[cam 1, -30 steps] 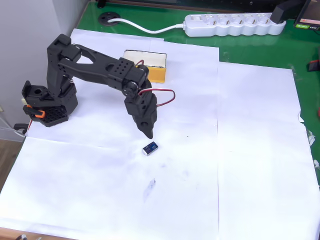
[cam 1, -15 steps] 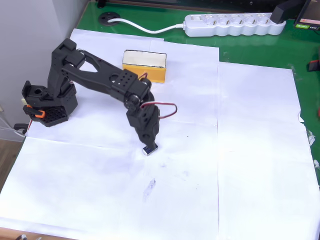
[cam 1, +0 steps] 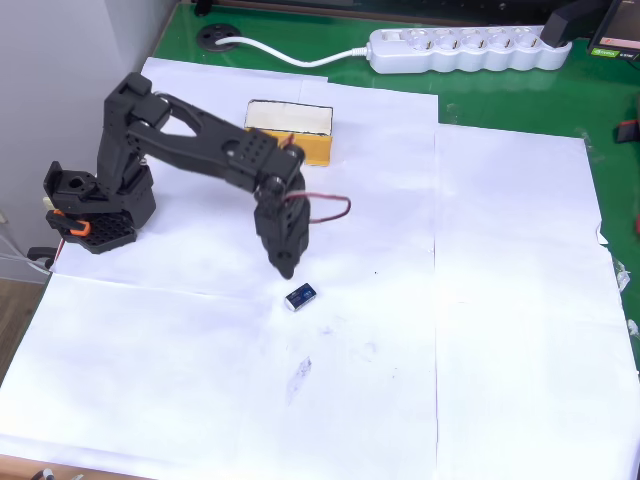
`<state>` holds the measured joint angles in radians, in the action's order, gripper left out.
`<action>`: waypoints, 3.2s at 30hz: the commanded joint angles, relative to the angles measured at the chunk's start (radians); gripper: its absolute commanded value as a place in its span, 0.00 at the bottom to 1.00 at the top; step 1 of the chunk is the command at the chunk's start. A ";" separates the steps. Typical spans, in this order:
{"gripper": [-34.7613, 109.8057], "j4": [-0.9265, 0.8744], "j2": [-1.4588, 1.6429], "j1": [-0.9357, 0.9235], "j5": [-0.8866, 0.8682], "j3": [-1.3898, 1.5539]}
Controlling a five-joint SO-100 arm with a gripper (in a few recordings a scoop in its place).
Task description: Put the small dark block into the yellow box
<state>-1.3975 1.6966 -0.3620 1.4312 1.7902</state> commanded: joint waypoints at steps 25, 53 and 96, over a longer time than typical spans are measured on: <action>0.35 -0.219 0.272 -0.097 -1.289 0.367; 0.36 -0.080 0.391 -0.069 -1.559 0.362; 0.24 -0.080 0.055 -0.046 -1.075 0.387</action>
<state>-1.4389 1.9098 -0.3881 0.2777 2.0632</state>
